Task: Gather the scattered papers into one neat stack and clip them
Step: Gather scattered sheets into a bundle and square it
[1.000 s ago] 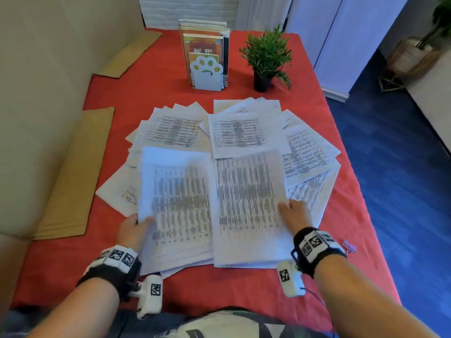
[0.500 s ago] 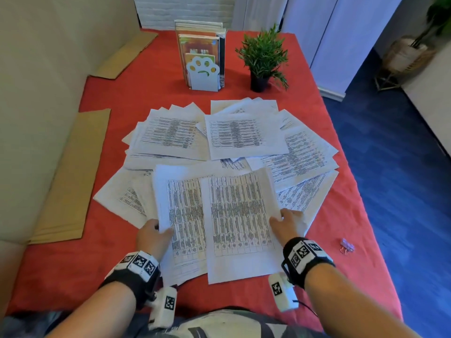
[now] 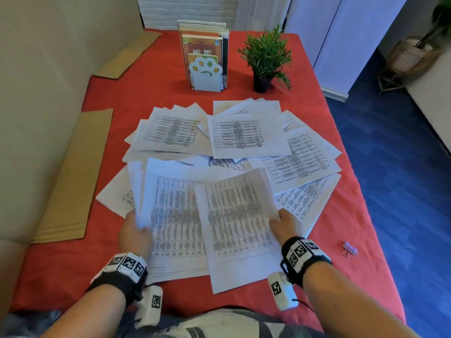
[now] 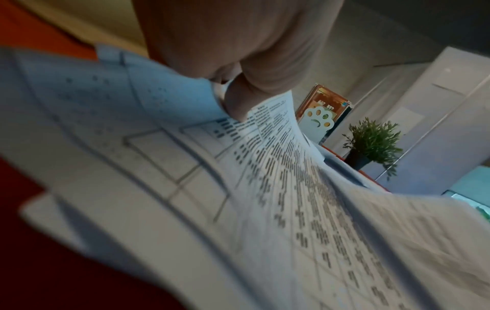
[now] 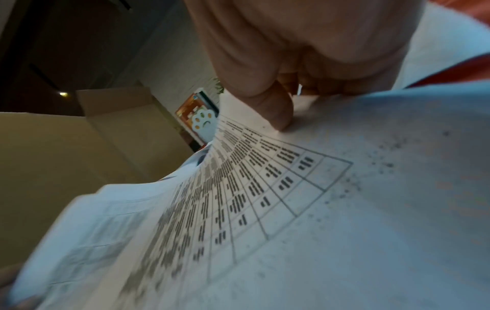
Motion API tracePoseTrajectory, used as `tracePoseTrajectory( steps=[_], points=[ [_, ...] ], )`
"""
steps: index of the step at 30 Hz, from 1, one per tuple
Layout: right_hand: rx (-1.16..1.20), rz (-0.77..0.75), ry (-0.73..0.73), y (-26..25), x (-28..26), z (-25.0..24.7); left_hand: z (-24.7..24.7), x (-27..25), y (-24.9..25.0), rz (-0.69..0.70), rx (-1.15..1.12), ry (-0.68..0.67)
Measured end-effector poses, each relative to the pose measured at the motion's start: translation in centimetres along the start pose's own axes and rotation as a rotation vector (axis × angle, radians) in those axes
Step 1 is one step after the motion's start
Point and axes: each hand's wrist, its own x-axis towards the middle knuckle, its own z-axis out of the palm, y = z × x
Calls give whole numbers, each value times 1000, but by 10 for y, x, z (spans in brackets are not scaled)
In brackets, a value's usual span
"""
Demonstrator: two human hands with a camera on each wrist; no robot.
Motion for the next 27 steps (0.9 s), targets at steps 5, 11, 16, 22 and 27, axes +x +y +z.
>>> tracePoseTrajectory(
  steps=[5,11,16,22,27],
  points=[
    [152,-42,85,1,10,-20,-18,19,-6,-67,-5,63],
    [165,-169,120,-23,10,-16,-5,17,-5,-40,0,41],
    [79,-232,314,-34,11,-34,-18,11,18,13,-77,217],
    [143,-201,239,-38,18,-53,-27,32,17,-42,-229,-55],
    [324,-84,-37,-34,9,-2,8,8,29,-231,-462,-476]
  ],
)
